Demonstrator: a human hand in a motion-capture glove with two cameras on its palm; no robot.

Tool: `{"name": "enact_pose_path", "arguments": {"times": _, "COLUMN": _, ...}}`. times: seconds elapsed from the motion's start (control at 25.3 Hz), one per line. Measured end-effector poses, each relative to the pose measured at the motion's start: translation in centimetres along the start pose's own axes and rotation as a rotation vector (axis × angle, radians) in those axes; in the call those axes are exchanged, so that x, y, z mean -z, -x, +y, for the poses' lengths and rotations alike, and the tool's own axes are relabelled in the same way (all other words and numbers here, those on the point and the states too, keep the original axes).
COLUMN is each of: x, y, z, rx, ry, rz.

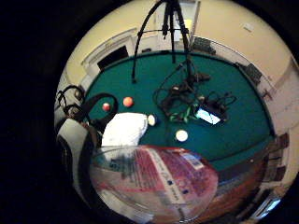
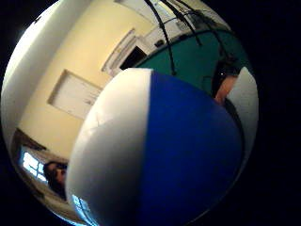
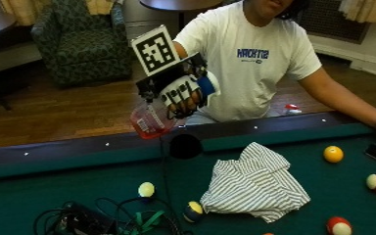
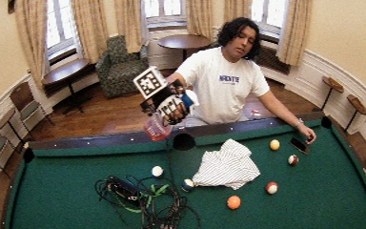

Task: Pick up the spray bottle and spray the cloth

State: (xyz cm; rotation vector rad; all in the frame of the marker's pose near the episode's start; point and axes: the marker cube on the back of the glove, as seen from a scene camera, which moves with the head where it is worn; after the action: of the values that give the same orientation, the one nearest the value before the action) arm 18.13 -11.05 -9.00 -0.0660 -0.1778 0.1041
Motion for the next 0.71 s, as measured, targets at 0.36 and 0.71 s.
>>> {"name": "enact_pose_path", "arguments": {"times": 0.36, "x": -4.8, "y": 4.3, "z": -2.5, "rx": 0.108, "ry": 0.176, "rz": 0.167}}
{"name": "enact_pose_path", "arguments": {"times": 0.71, "x": -12.0, "y": 7.4, "z": -2.8, "rx": 0.165, "ry": 0.394, "rz": 0.511}}
